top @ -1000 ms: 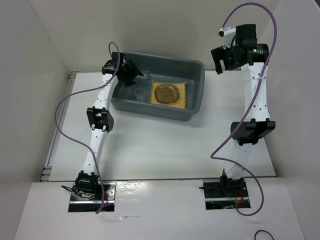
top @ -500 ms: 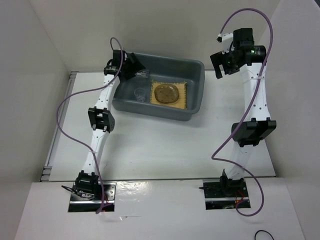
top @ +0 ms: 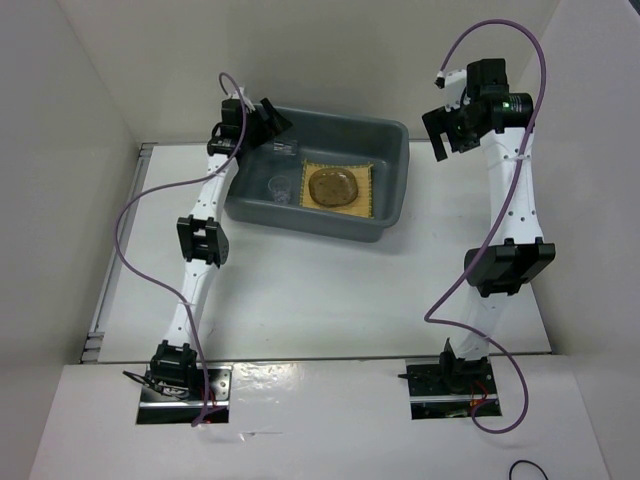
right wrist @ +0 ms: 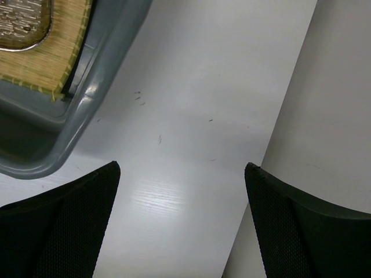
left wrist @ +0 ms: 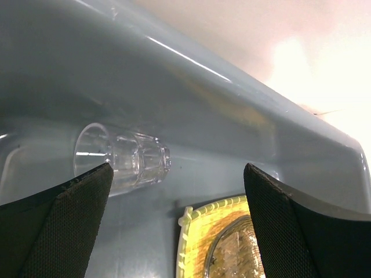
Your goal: Place the mixed dishes into the plastic bin
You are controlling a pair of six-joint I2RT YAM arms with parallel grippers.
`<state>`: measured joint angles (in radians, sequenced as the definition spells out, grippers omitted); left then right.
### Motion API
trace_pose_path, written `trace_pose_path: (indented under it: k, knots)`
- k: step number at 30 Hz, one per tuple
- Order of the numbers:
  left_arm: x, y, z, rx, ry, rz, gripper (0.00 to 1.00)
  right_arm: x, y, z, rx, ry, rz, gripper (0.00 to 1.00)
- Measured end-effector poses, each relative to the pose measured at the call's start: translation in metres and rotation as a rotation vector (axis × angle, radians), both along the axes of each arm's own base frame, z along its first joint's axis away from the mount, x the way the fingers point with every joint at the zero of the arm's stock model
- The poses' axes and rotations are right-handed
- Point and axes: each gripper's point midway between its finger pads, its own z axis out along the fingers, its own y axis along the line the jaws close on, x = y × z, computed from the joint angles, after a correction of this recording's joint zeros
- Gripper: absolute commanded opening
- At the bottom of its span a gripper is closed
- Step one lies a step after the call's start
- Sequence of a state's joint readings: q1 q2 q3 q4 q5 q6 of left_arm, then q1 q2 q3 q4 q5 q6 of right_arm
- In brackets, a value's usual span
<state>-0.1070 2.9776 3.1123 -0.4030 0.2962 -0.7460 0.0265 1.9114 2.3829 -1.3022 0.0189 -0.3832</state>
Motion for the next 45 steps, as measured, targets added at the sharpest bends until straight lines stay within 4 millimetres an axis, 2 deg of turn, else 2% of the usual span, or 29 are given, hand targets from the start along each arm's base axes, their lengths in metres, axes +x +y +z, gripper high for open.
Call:
trace_pose_path:
  k: [10,16,20,21,22,28,29,31,32,35,42,45]
  knots:
    - [0.002,-0.002,-0.011,0.067,-0.044,-0.048,1.0,-0.001,-0.003,0.0,-0.013,0.002,-0.012,0.92]
    - [-0.004,-0.005,-0.039,0.116,0.004,-0.071,0.98,0.001,-0.004,-0.003,-0.017,0.006,-0.016,0.92]
    - [-0.01,-0.003,-0.07,0.128,0.078,-0.074,0.86,0.004,-0.004,-0.009,-0.018,0.022,-0.016,0.92]
    - [-0.011,-0.003,-0.074,0.129,0.091,-0.072,0.81,0.005,-0.004,-0.011,-0.018,0.025,-0.015,0.92]
    - [-0.011,-0.002,-0.075,0.128,0.093,-0.072,0.78,0.006,-0.004,-0.012,-0.018,0.029,-0.015,0.92]
    - [-0.011,0.001,-0.078,0.133,0.104,-0.057,0.46,0.008,-0.004,-0.017,-0.019,0.041,-0.015,0.92]
    - [-0.011,0.001,-0.077,0.134,0.103,-0.053,0.34,0.008,-0.004,-0.018,-0.019,0.042,-0.015,0.92]
    - [-0.01,0.001,-0.074,0.132,0.096,-0.058,0.23,0.009,-0.004,-0.018,-0.019,0.043,-0.016,0.92]
    - [-0.01,0.001,-0.071,0.131,0.093,-0.056,0.12,0.009,-0.004,-0.018,-0.019,0.043,-0.015,0.92]
    - [-0.009,-0.002,-0.051,0.129,0.058,-0.056,0.01,0.01,-0.003,-0.017,-0.018,0.038,-0.013,0.92]
    - [-0.008,0.019,-0.007,0.131,0.018,-0.022,0.0,0.013,-0.002,-0.019,-0.018,0.04,-0.011,0.92]
    - [-0.015,0.028,0.005,0.14,0.038,-0.015,0.0,0.013,-0.001,-0.019,-0.015,0.04,-0.008,0.92]
